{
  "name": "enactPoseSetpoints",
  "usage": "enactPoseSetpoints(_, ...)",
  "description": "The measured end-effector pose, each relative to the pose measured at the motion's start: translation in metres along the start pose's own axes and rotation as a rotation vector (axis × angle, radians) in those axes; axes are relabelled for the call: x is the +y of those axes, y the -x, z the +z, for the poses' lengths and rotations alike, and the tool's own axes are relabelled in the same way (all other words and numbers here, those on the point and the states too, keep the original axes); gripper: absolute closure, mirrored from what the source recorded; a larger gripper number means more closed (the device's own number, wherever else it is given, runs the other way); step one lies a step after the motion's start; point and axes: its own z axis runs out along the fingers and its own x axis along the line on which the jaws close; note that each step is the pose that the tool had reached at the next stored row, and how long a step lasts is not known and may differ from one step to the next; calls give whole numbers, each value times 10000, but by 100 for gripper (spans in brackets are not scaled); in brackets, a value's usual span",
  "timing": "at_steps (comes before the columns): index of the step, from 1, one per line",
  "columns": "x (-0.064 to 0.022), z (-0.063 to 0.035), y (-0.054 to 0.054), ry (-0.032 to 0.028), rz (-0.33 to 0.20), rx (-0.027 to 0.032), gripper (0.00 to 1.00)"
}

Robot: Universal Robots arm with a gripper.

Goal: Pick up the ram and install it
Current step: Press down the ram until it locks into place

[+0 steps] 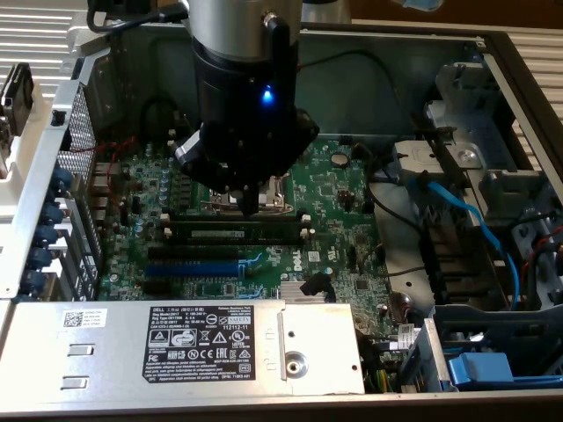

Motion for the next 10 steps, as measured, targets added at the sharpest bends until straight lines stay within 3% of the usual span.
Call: enactPoseSetpoints(10, 0, 0, 0, -38, 1300, 23, 90)
